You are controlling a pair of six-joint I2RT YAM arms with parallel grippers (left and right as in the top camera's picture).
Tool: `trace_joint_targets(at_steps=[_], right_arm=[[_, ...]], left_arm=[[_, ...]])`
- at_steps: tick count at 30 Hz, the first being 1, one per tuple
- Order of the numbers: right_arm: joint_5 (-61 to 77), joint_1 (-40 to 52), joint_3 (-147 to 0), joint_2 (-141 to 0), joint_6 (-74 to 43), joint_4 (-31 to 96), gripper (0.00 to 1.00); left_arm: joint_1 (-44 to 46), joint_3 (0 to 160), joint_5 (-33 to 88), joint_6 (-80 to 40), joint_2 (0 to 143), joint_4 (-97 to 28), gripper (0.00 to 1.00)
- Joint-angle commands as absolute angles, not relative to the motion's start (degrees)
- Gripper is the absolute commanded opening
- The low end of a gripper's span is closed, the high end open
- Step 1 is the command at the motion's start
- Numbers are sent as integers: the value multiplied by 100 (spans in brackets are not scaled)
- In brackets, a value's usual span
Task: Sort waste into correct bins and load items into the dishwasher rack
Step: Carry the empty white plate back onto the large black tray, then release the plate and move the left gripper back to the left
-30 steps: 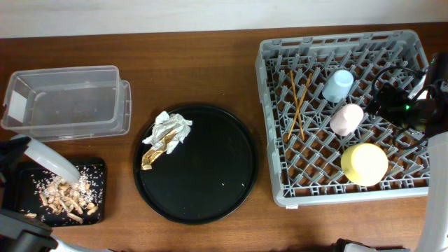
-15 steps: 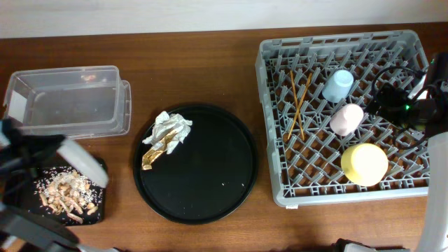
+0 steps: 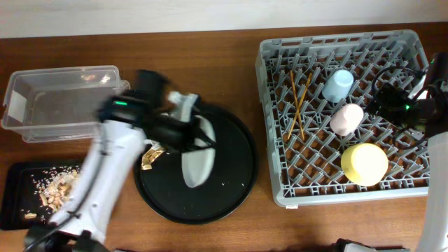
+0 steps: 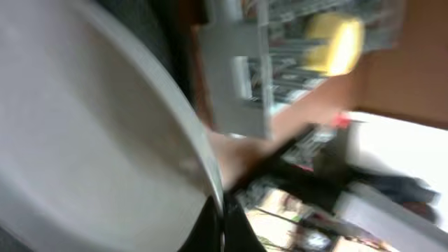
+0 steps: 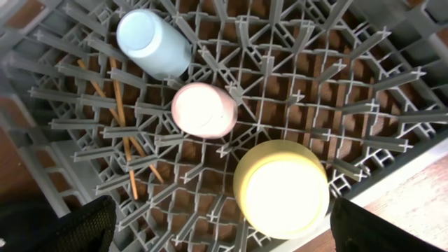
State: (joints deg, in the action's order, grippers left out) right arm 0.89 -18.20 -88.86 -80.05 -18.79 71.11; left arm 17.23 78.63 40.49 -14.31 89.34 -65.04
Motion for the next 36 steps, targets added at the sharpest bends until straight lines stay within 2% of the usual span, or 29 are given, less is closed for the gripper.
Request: trace_joint_targets(at_steps=[1,5,6,10,15,17,18,19,20,24,27,32,33,34,36], right_arm=[[-8,-1839,-8840,-8016,-1824,7111,98],[-8,-1839,-8840,-8016,-1824,7111,98],[-8,-1839,-8840,-8016,-1824,7111,98],[-8,-1839,-8840,-8016,-1824,7109,98],[-8,-1839,-8840,-8016,-1824,7111,98],[-8,-1839,-8840,-8016,-1824,7111,98],[-8,-1839,-8840,-8016,-1824,7111,98],[-8,-1839,-8840,-8016,-1824,7111,98],[-8,-1839,-8840,-8016,-1824,7111,98],[-8,-1839,-8840,-8016,-1824,7111,98],[-8,-1839,-8840,-8016,-1824,7111,98],[-8,-1839,-8840,-8016,-1824,7109,98],[-8,-1839,-8840,-8016,-1824,7111,98],[-8,-1839,-8840,-8016,-1824,7111,98],[-8,-1839,-8840,-8016,-1824,7111,98]], left_arm=[[3267,7846,1160,-3267,8818,-6136,0],[4718,7846,-954,-3986,8976,-6058,1],[4945,7846,-1151,-4073,9085,-6025,0],[5376,7846,-1640,-4075,9640,-5885,1],[5395,7846,-1559,-4073,10545,-5747,1],[5395,7846,-1417,-4073,10608,-5723,21],[5395,7850,-1413,-4073,10606,-5701,50],[5393,7887,-1413,-4071,10602,-5704,68],[5387,7926,-1411,-4071,10600,-5714,74],[5190,8409,-1262,-4071,10374,-6202,75],[4657,8960,-1291,-4069,9937,-6917,75],[2895,9371,-1297,-4069,8868,-7710,75],[2425,9371,-1341,-4069,8685,-7856,85],[2029,9371,-1398,-4069,8565,-8003,99],[1087,9369,-1503,-4069,8359,-8416,99]])
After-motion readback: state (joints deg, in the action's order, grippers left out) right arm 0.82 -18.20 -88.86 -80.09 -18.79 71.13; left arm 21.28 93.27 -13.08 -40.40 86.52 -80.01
